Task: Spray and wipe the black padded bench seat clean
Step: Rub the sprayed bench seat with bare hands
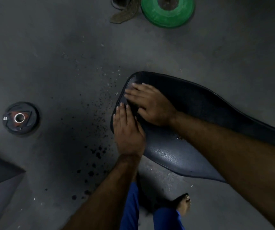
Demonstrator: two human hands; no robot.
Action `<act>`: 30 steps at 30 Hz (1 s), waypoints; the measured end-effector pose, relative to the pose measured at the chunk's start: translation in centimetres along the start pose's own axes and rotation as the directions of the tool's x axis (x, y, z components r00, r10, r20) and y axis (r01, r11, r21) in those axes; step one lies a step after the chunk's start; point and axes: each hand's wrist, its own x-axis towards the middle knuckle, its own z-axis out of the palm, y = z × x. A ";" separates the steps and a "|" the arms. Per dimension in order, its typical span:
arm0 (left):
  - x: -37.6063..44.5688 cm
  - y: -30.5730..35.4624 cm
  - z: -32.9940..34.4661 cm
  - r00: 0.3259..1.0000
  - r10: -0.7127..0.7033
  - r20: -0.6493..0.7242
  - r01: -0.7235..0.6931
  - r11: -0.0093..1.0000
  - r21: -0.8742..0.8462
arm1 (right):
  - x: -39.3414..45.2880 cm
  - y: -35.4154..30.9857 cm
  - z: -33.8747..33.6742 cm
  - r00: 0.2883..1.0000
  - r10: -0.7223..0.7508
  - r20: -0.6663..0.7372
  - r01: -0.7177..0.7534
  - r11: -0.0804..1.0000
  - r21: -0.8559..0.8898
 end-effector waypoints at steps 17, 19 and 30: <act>-1.0 -2.6 -1.7 0.984 0.060 0.168 -0.041 0.992 -0.116 | 0.7 -1.9 0.7 1.000 -0.003 0.017 0.003 1.000 0.000; -0.8 -2.7 -2.0 0.981 0.068 0.181 -0.045 0.990 -0.130 | 1.5 0.2 -0.8 0.982 0.161 -0.094 -0.164 0.986 -0.016; 0.1 -4.1 -3.8 0.947 0.180 0.265 -0.144 0.978 -0.151 | 2.3 -2.7 0.7 0.879 0.432 -0.200 -0.433 0.900 0.040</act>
